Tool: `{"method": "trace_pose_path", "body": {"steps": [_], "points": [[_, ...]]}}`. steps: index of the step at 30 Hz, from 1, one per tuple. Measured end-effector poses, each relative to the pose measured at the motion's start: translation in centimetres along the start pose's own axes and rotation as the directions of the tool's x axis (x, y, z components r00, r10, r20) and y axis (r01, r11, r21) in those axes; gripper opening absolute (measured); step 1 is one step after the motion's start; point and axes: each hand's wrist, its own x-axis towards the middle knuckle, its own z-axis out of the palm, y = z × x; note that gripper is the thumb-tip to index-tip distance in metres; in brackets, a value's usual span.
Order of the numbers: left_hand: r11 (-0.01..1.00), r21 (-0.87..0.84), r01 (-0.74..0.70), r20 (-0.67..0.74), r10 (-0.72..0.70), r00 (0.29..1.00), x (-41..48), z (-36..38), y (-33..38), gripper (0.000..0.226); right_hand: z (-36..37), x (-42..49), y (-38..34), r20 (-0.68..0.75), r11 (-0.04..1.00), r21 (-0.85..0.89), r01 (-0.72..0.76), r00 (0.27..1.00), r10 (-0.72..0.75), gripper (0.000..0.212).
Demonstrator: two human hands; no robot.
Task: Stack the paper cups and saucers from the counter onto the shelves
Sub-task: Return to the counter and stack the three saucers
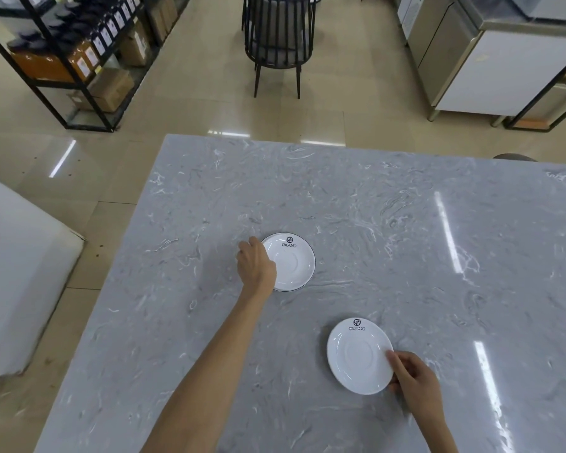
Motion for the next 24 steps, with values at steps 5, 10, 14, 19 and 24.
{"method": "trace_pose_path", "body": {"steps": [5, 10, 14, 19, 24], "points": [[1.0, -0.015, 0.015, 0.0, -0.015, 1.0, 0.3, 0.1, 0.0, 0.038, 0.1, -0.2, -0.1, -0.016, 0.999, 0.049, -0.009, 1.0, 0.01, 0.009], [0.996, -0.081, 0.048, 0.008, -0.047, 0.999, 0.3, 0.0, -0.2, 0.039, 0.2, -0.2, -0.3, -0.022, 0.998, 0.061, -0.027, 0.999, 0.028, 0.009], [0.989, -0.135, 0.067, 0.01, -0.066, 0.998, 0.4, 0.0, -0.5, 0.043, 0.2, -0.3, -0.4, -0.022, 0.997, 0.068, -0.034, 0.999, 0.035, 0.008], [0.98, -0.184, 0.07, 0.017, -0.068, 0.998, 0.2, 0.2, -0.8, 0.047, 0.1, -0.3, -0.6, -0.012, 0.999, 0.043, -0.02, 1.0, 0.02, 0.007], [0.974, -0.214, 0.07, 0.037, -0.063, 0.997, 0.2, 0.3, -1.2, 0.047, 0.2, -0.4, -0.9, 0.001, 1.0, 0.017, -0.006, 1.0, 0.006, 0.008]]}}
